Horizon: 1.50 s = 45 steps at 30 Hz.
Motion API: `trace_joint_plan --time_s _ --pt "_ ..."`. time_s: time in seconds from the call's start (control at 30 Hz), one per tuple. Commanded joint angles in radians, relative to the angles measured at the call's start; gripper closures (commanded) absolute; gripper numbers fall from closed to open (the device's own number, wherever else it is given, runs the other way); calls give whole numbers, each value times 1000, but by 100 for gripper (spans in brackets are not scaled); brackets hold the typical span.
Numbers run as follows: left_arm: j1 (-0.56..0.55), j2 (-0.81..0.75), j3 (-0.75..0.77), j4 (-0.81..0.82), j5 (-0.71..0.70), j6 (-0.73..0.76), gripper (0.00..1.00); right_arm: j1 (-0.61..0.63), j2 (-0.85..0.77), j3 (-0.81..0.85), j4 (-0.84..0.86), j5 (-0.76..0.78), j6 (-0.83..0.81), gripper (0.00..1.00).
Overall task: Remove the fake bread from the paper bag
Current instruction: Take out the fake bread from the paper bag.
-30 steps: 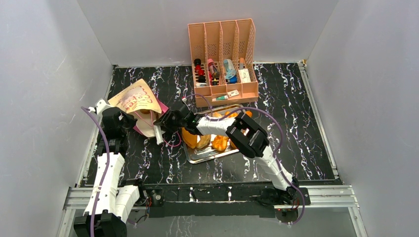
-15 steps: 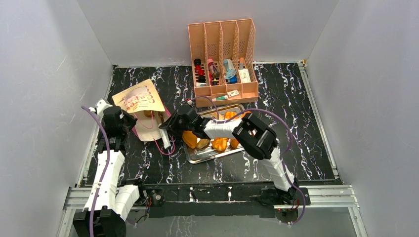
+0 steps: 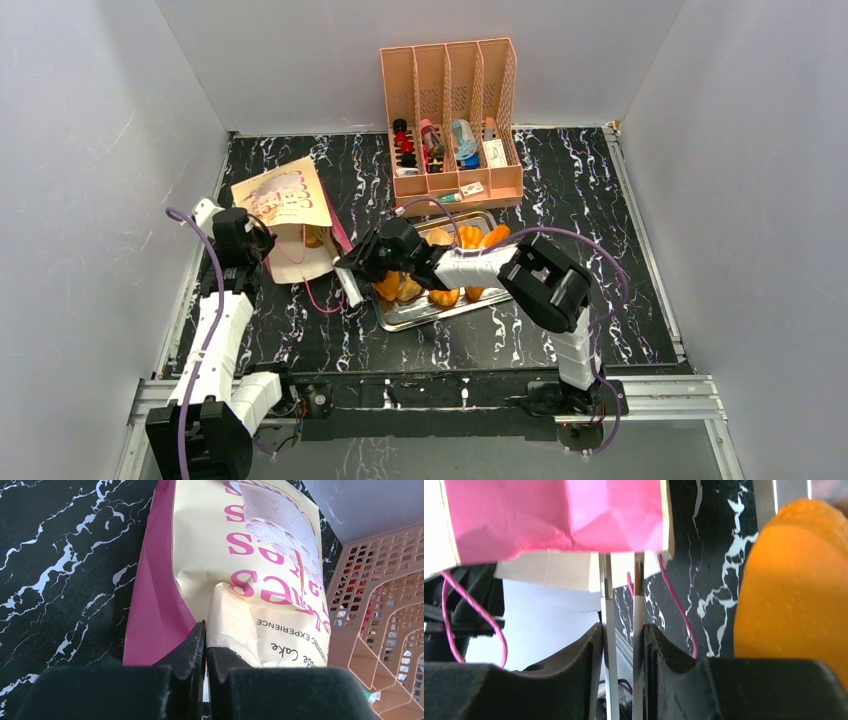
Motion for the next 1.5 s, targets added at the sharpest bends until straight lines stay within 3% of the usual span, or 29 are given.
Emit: trace_joint_plan --time_s 0.0,0.17,0.2,0.23,0.27,0.3,0.33,0.57,0.9,1.47 --pt "-9 27 36 -2 -27 -16 100 -2 -132 -60 126 -32 -7 90" --pt "-12 67 41 3 -53 -25 100 10 -228 -174 139 -52 -7 90" --pt "-12 72 41 4 -59 -28 100 12 -249 -200 142 -56 -238 90" --pt "-14 76 40 8 -64 -32 100 16 -272 -226 144 -62 -109 90" --pt "-13 80 40 9 -72 -34 100 20 -295 -251 147 -69 -100 45" --pt "-14 87 42 9 -77 -36 100 23 -329 -280 145 -75 -105 96" --pt "-13 91 48 7 -83 -36 100 27 -357 -306 144 -78 -111 100" --pt "-14 113 82 3 -97 -24 100 41 -538 -469 103 -74 -160 100" --pt "-15 123 112 -19 -113 -6 100 42 -583 -432 70 -72 -192 100" --pt "-18 177 165 -31 -163 -25 100 42 -951 -535 -172 -20 -218 100"
